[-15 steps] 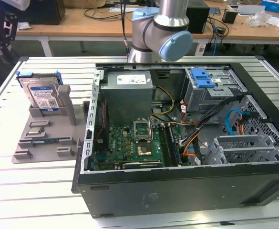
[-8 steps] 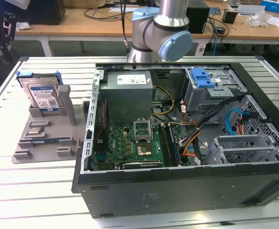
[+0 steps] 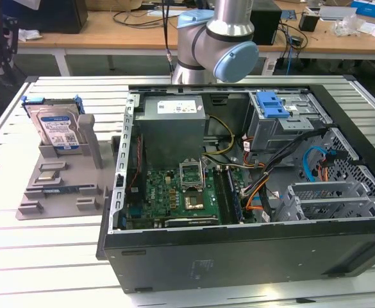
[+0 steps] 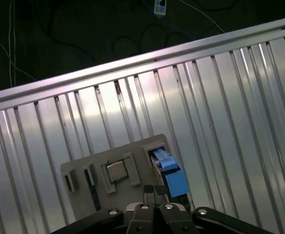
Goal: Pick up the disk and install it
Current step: 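Pick up the disk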
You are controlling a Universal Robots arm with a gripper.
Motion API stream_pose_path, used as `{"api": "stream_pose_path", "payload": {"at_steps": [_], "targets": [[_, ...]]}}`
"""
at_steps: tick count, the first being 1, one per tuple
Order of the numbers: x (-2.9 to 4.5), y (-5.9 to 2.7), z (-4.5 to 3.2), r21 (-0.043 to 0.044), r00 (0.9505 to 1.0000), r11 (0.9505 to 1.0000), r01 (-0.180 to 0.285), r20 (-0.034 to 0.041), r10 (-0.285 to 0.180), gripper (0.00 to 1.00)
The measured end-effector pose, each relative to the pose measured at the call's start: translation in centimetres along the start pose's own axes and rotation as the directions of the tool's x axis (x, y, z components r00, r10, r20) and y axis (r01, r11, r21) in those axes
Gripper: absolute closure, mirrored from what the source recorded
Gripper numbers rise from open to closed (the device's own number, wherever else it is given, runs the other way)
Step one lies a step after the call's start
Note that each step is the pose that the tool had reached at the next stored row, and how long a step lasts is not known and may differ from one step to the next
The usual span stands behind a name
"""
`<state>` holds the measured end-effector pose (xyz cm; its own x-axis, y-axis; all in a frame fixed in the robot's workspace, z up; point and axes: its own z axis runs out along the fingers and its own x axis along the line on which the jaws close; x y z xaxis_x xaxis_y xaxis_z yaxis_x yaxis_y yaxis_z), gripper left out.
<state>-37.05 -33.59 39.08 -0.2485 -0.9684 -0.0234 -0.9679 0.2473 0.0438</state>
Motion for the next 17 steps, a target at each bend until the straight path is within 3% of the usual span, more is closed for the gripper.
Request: {"api": "stream_pose_path", "payload": {"at_steps": [5,10,17], "targets": [[0.00,0.00,0.00,-0.0016,0.9978,0.9978,0.066,-0.0028,-0.066,0.89],[0.00,0.00,0.00,-0.0032,0.9921,0.9921,0.125,-0.0053,-0.125,0.89],[0.00,0.00,0.00,-0.0057,0.9784,0.9784,0.207,-0.0085,-0.207,0.89]]}}
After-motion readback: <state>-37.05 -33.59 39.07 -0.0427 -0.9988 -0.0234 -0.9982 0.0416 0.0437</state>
